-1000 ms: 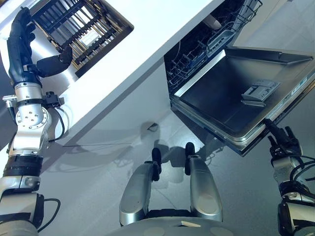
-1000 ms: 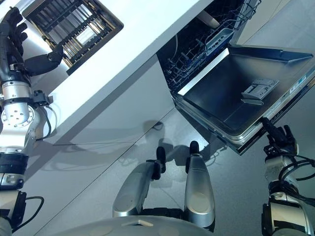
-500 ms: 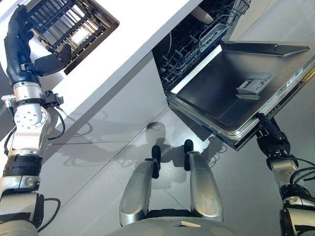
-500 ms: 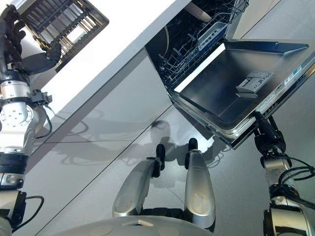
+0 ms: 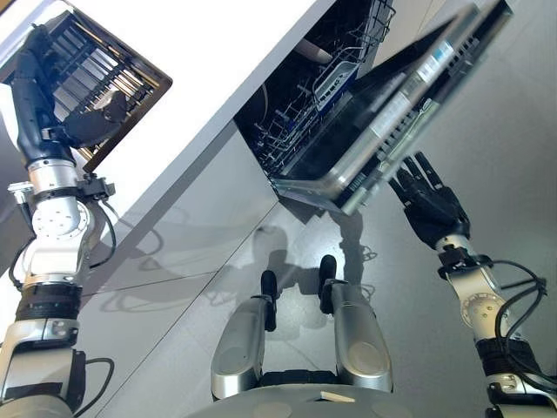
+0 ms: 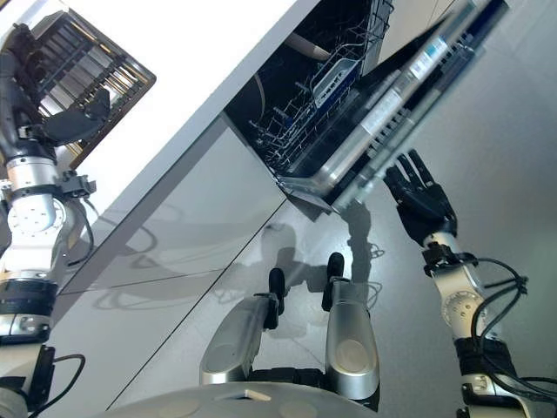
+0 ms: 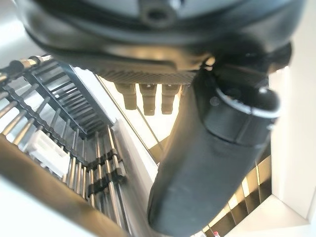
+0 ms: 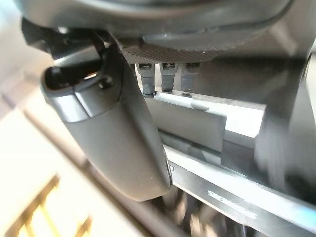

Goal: Pick up plates and place into dishwasher.

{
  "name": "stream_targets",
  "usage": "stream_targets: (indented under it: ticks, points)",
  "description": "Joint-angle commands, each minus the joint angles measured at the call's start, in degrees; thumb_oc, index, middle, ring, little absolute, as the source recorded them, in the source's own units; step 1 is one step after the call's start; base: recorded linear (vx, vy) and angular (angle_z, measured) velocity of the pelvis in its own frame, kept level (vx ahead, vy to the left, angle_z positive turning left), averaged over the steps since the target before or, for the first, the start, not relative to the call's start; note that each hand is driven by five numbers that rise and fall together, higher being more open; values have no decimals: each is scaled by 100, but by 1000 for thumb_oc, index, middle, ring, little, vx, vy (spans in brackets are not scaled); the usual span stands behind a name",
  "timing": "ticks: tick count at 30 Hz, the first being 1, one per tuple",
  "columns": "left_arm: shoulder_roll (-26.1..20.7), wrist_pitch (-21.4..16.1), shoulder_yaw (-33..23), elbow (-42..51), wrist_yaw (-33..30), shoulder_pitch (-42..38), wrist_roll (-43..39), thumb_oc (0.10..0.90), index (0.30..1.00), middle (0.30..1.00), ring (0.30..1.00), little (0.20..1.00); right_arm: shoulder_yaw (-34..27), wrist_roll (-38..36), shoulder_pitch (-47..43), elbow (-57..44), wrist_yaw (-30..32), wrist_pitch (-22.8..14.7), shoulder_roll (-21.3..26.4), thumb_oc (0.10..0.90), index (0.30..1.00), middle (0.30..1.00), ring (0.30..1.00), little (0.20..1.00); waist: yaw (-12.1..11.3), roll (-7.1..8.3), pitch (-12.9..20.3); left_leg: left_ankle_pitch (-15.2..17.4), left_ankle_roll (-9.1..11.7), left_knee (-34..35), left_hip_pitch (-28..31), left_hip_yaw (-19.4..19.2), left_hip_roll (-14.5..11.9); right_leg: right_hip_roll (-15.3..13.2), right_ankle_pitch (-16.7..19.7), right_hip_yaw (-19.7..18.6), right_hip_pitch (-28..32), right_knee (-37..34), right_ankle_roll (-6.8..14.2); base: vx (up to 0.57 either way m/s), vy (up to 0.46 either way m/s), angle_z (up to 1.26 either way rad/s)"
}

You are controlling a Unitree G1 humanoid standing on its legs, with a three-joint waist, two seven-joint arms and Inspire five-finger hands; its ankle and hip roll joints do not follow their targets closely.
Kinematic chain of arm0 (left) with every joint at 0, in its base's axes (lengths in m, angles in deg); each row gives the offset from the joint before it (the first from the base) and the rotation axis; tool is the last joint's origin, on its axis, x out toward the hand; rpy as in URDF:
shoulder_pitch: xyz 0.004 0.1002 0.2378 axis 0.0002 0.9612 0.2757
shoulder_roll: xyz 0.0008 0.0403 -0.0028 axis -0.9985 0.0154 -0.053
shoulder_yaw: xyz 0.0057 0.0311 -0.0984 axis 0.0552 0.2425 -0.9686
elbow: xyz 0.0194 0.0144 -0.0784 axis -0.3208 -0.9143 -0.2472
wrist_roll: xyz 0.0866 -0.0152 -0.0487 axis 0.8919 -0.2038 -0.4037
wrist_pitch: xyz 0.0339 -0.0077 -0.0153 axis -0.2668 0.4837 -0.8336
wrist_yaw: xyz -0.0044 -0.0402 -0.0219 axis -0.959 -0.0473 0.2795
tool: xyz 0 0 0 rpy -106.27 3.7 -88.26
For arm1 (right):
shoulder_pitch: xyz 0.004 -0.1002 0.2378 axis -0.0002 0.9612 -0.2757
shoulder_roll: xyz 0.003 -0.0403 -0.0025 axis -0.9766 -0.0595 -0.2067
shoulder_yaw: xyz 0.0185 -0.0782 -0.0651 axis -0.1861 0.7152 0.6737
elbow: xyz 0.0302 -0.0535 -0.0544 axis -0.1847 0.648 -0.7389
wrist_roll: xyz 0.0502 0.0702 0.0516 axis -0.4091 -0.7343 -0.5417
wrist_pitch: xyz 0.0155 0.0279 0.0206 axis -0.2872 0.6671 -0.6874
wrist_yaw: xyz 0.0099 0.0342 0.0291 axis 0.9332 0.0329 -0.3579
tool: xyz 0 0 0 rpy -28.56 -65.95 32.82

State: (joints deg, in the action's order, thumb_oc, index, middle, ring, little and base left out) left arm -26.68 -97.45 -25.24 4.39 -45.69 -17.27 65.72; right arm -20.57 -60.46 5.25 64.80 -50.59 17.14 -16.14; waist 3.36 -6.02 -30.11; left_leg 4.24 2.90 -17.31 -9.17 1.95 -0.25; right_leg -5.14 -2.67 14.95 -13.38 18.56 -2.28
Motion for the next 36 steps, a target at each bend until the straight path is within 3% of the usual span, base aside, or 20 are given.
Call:
stream_targets:
  ticks: [1,8,12,14,19,21,24,29,31,36]
  points:
    - [-230,-529,-128,449,-39,280,233,800,900,900,900,900,979,222,-1691,-1446,-1296,297,-708,800,900,900,900,900,-432,482,592,440,-635,-39,209,-349,725,250,-449,-703,642,-333,255,74,145,19]
    - [-88,-753,-123,1027,250,457,372,800,900,900,900,900,786,478,-1528,-1479,-393,-83,-743,800,900,900,900,900,-616,753,747,434,-715,262,483,-402,734,289,-261,-669,902,-711,394,39,119,32]
    - [-49,-907,-106,1354,514,597,421,800,900,900,900,900,627,729,-1353,-1421,-253,-318,-723,800,900,900,900,900,-688,928,867,453,-748,422,627,-408,732,329,-151,-667,1042,-909,487,15,63,16]
    - [28,-946,-114,1485,564,716,418,800,900,900,900,900,542,1101,-1200,-1387,-176,-518,-700,800,900,900,900,900,-701,983,942,445,-760,510,703,-397,738,346,-99,-664,1099,-987,530,5,52,3]
    - [286,-1037,-146,1834,624,1205,566,800,900,900,900,900,240,2836,-675,-1249,574,-1329,-210,800,900,900,900,900,-676,1030,1175,383,-758,785,907,-366,724,356,-39,-665,1222,-1113,621,-15,55,-1]
    - [427,-1001,-192,1927,780,1383,447,800,900,900,900,900,53,3274,-440,-1218,678,-1645,-42,800,900,900,900,900,-640,1023,1273,348,-753,944,1010,-357,705,364,-36,-682,1262,-1148,651,-31,34,0]
    - [653,-724,-282,2000,1077,1623,79,800,900,900,900,900,-307,4287,-128,-1289,1317,-2061,137,800,900,900,900,900,-570,979,1438,287,-731,1157,1136,-339,680,381,-56,-723,1327,-1186,676,-26,21,0]
    - [1186,-281,-345,1920,1504,1836,-701,800,900,900,900,900,-802,5460,291,-1377,2286,-2160,122,800,900,900,900,900,-400,836,1637,143,-693,1553,1336,-347,626,427,-122,-794,1401,-1200,693,-67,31,-2]
    - [1449,-110,-381,1865,1677,1888,-1135,800,900,900,900,900,-961,5618,564,-1250,2540,-2015,-77,800,900,900,900,900,-285,778,1719,47,-662,1797,1435,-411,588,442,-134,-822,1441,-1245,714,-87,18,-2]
    - [1699,-80,-341,1667,1832,1903,-1504,800,900,900,900,900,-969,5507,919,-484,2776,-1553,-489,800,900,900,900,900,-120,688,1817,-12,-644,2028,1571,-535,576,440,-59,-850,1470,-1411,775,-61,8,-1]
